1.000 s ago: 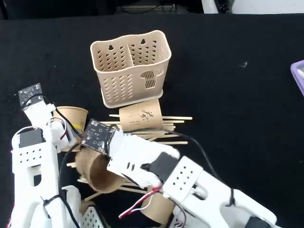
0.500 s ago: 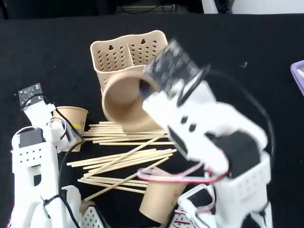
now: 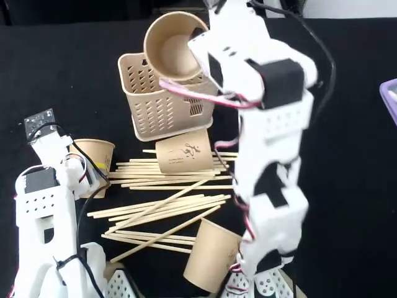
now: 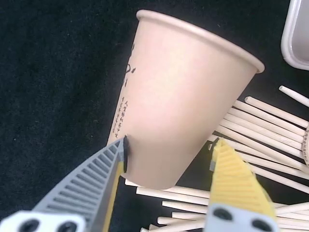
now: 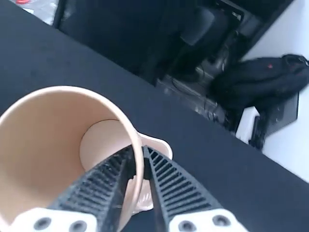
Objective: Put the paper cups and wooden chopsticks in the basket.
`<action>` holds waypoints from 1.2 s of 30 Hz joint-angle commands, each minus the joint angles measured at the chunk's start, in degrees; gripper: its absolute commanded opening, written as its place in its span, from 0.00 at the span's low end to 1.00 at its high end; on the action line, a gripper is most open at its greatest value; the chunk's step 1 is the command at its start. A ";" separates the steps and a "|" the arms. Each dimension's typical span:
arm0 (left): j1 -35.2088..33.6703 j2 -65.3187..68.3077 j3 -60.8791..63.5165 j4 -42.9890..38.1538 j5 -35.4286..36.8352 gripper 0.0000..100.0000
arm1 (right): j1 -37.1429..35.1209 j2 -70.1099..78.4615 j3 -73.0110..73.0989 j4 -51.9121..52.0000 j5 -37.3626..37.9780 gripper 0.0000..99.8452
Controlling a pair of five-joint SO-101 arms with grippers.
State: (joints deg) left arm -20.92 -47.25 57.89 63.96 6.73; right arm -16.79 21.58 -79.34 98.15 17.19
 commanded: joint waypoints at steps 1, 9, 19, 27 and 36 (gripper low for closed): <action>0.13 -1.14 -0.40 0.62 0.18 0.29 | 3.78 7.96 -7.16 0.62 0.44 0.01; 0.13 -1.14 -0.48 0.62 0.18 0.29 | 4.13 11.74 -4.26 0.62 0.09 0.01; 0.13 -1.14 -0.40 0.62 0.18 0.29 | 1.93 9.89 -10.24 2.81 -5.98 0.26; 0.13 -1.14 -0.31 0.62 0.18 0.29 | 1.67 -9.36 4.88 3.16 -6.24 0.18; 0.13 -1.14 -0.31 0.62 0.18 0.29 | -0.79 -47.87 66.59 -1.14 -8.79 0.18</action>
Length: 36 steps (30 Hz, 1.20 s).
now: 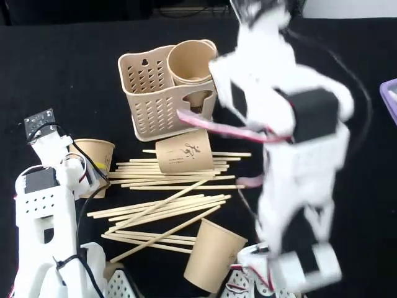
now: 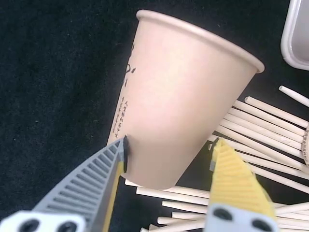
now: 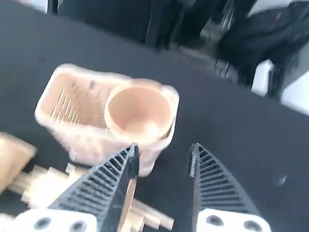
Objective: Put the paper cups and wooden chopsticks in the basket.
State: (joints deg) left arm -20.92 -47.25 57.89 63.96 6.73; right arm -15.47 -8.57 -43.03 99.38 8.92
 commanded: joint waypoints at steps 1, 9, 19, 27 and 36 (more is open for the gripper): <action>0.13 -1.14 -0.31 0.53 0.18 0.29 | -2.81 -21.67 39.60 -6.15 -0.53 0.18; 0.48 -1.14 -0.31 0.53 0.18 0.29 | -4.13 -35.56 92.00 -40.09 -0.53 0.18; 0.22 -1.14 -0.22 0.53 0.18 0.29 | -8.88 -13.58 84.97 -46.59 -1.05 0.23; 0.40 -1.14 -0.22 0.44 0.18 0.29 | -8.79 -14.99 84.88 -45.98 -0.53 0.02; 0.40 -1.14 -0.22 0.35 0.18 0.29 | -8.97 -44.44 83.56 -26.64 7.65 0.01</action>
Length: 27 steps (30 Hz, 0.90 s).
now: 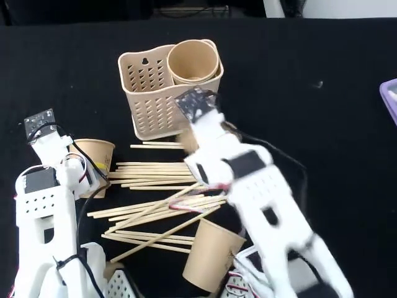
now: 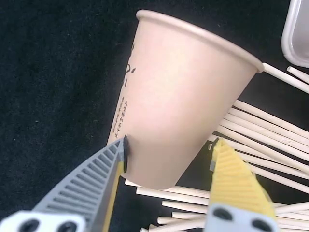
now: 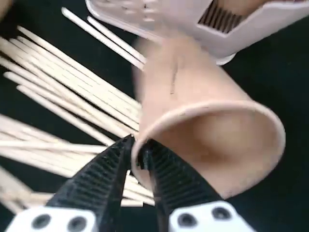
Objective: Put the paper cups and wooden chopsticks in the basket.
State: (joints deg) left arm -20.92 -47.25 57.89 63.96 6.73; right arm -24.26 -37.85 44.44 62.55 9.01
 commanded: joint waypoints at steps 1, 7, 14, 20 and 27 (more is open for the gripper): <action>0.40 -1.14 -0.22 0.35 0.18 0.29 | 0.00 -18.24 -5.58 13.19 9.93 0.01; 0.48 -1.14 -0.22 0.18 0.18 0.29 | 0.00 -22.55 -25.10 24.09 14.59 0.01; 0.22 -1.14 -0.22 0.44 0.18 0.29 | 0.00 -4.62 -51.91 16.18 14.86 0.01; 0.13 -1.14 -0.22 0.53 0.18 0.29 | 0.00 21.14 -75.47 19.96 23.65 0.01; 0.13 -1.14 -0.22 0.53 0.18 0.29 | 0.00 46.46 -105.10 34.29 29.63 0.01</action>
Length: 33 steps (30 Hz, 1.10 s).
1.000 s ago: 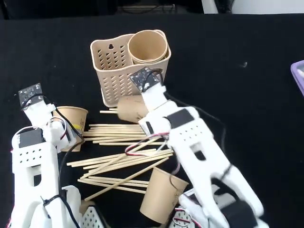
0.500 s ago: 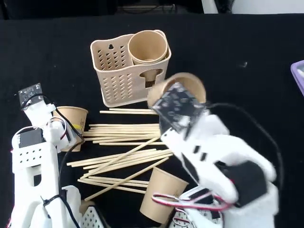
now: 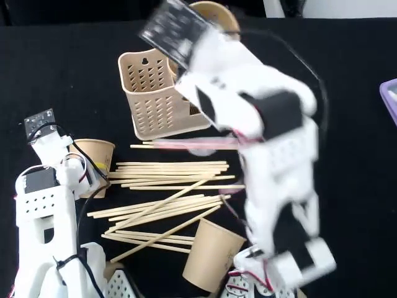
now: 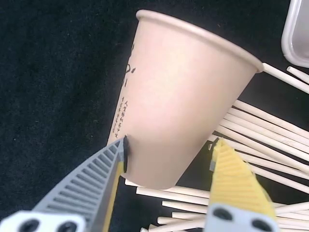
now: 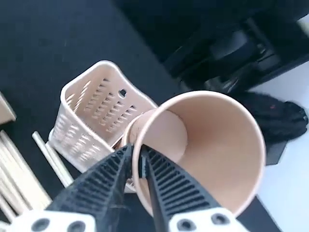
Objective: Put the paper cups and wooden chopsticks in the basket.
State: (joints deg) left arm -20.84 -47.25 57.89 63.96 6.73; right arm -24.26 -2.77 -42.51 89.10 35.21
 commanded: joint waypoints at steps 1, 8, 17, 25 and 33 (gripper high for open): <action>0.04 -1.14 -0.22 0.53 0.18 0.29 | 0.00 14.11 -21.58 9.85 4.40 0.01; 0.31 -1.14 -0.22 0.53 0.18 0.29 | 3.08 25.63 -29.76 11.87 5.36 0.01; 0.31 -1.14 -0.22 0.53 0.18 0.29 | 4.04 26.42 -29.67 12.13 3.69 0.05; 0.40 -1.14 -0.22 0.53 0.18 0.29 | 2.64 18.42 -29.85 12.04 -5.98 0.31; 0.22 -1.14 -0.22 0.53 0.18 0.29 | 2.02 -7.25 -6.73 12.22 -10.90 0.24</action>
State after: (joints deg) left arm -20.84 -47.25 57.89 63.96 6.73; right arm -21.19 5.93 -65.36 99.38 25.63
